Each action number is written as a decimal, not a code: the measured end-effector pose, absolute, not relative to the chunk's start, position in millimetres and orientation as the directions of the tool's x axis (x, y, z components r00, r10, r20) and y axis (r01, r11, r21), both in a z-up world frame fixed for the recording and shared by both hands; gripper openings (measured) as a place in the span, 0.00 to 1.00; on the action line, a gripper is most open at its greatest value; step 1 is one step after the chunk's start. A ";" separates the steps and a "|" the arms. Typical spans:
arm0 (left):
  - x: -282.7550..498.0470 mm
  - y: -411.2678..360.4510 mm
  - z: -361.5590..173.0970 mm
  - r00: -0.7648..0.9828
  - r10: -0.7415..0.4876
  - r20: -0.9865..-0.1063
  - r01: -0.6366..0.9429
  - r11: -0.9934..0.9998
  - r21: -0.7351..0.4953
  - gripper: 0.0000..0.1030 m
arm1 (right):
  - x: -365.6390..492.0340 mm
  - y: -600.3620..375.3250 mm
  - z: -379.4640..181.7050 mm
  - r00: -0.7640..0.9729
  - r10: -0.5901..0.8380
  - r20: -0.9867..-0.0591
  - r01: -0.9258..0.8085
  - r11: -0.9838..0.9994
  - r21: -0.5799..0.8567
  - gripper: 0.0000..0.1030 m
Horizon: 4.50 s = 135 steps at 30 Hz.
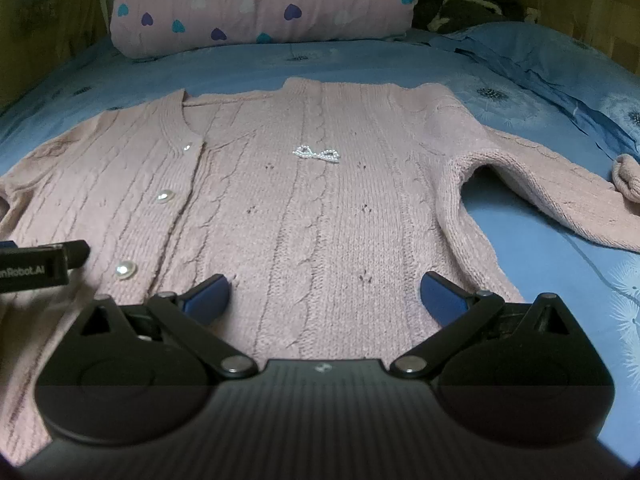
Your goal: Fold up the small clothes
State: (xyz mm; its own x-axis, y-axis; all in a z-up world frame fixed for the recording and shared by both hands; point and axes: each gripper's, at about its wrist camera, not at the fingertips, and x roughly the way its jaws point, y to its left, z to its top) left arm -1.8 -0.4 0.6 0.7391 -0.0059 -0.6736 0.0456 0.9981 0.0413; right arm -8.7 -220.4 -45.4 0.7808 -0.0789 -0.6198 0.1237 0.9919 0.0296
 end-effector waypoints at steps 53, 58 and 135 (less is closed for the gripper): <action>-2.3 0.7 2.5 0.735 -0.002 -0.678 0.046 0.998 0.046 1.00 | -30.5 -438.1 -19.7 0.591 -0.553 -0.586 0.725 0.683 0.087 1.00; -2.4 1.4 2.7 0.735 -0.005 -0.678 0.044 0.998 0.040 1.00 | -19.8 -451.8 -31.9 0.559 -0.564 -0.608 0.749 0.658 0.079 1.00; 25.7 107.5 58.6 0.693 -0.189 -0.696 -0.060 0.946 -0.318 1.00 | 57.0 -170.5 32.5 0.885 0.330 -0.327 -0.109 0.832 0.544 0.18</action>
State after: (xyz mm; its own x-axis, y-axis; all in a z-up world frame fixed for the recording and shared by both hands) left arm 25.7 107.5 58.6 0.6928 -0.1895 -0.6958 -0.0601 0.9463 -0.3176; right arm 57.0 -170.5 32.5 0.8855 0.3297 -0.3274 -0.1088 0.8322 0.5438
